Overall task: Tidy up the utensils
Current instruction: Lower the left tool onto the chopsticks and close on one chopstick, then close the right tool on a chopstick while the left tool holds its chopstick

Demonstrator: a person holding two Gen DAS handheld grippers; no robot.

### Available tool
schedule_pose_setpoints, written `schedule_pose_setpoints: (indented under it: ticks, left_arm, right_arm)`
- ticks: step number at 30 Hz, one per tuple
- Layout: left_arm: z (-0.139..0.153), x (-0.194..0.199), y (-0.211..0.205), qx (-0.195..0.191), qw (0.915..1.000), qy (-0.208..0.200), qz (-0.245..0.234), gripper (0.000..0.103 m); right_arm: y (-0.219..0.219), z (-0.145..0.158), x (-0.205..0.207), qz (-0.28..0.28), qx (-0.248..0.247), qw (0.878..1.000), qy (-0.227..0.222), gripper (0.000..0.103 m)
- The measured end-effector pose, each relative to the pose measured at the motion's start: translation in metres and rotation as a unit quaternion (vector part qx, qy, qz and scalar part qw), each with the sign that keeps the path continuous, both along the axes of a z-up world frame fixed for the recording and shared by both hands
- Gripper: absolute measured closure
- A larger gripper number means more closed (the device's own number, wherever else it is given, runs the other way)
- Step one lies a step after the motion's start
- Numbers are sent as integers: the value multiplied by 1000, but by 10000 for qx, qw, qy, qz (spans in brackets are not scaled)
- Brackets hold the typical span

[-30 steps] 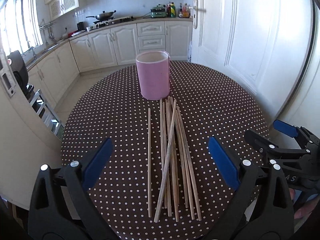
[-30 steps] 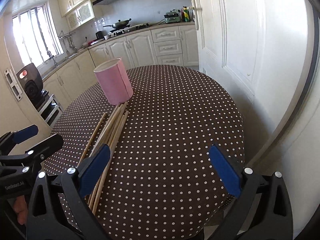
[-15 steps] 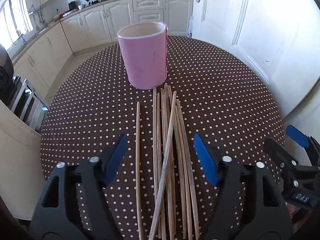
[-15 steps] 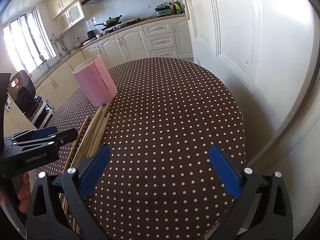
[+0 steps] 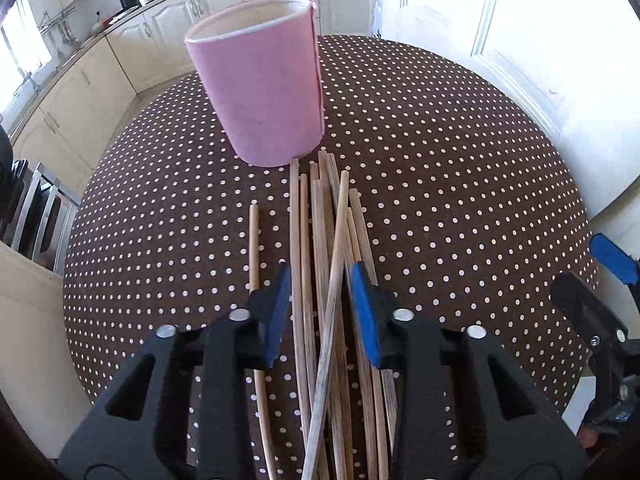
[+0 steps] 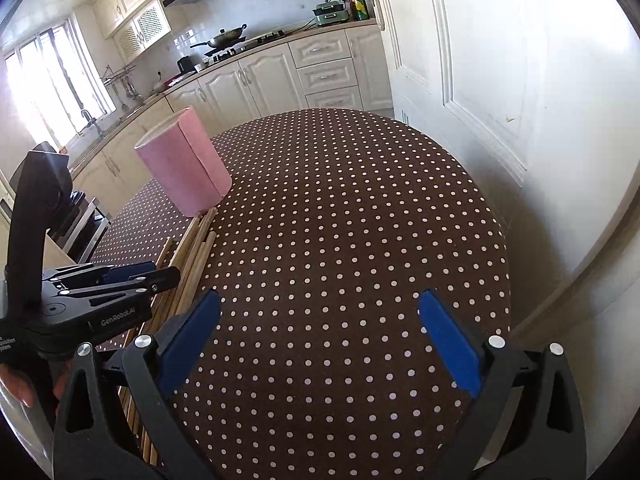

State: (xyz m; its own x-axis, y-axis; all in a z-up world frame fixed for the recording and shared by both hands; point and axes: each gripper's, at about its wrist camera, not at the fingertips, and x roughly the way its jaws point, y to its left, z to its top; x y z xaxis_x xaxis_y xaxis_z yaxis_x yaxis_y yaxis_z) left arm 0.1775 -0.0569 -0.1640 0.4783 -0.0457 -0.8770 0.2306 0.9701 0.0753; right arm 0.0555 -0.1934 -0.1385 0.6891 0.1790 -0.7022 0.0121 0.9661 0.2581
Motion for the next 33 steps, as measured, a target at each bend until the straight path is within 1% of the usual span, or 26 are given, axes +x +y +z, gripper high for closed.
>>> schedule_pose_setpoints:
  ticks: [2,4,7,15,20,22,24,26,30,33]
  left_arm:
    - [-4,2,-2,63,10000,3,-34,86]
    - [-8,4,-5,136,9999,-22,-61,93]
    - [-10,3,-5,151,9998,-86,-78,96]
    - [2,-7,14,-141,9994,-313,71,96]
    - [9,-11,31,-342,9985,-395,156,96]
    - [11,-13,39,-475,9979,-383,211,96]
    - [12,-15,48,-585,9972,-380,275,96]
    - [13,-16,56,-627,9968,-403,300,96]
    - [15,-23,69,-838,9949,-436,355,96]
    - [15,-23,78,-966,9936,-451,381,96]
  right_arm:
    - [2,0,2,7,-6,10000,0,7]
    - [3,-1,4,16,7,10000,12,7]
    - [4,-1,5,22,4,10000,31,7]
    - [17,2,11,128,52,9999,22,7]
    - [39,8,16,378,-54,9992,-131,10]
    - [49,6,22,482,-103,9987,-93,14]
    - [60,3,28,563,-197,9982,-28,19]
    - [70,-2,34,596,-289,9978,65,21]
    - [89,-10,46,589,-544,9966,197,22]
    - [104,-14,52,460,-957,9941,220,22]
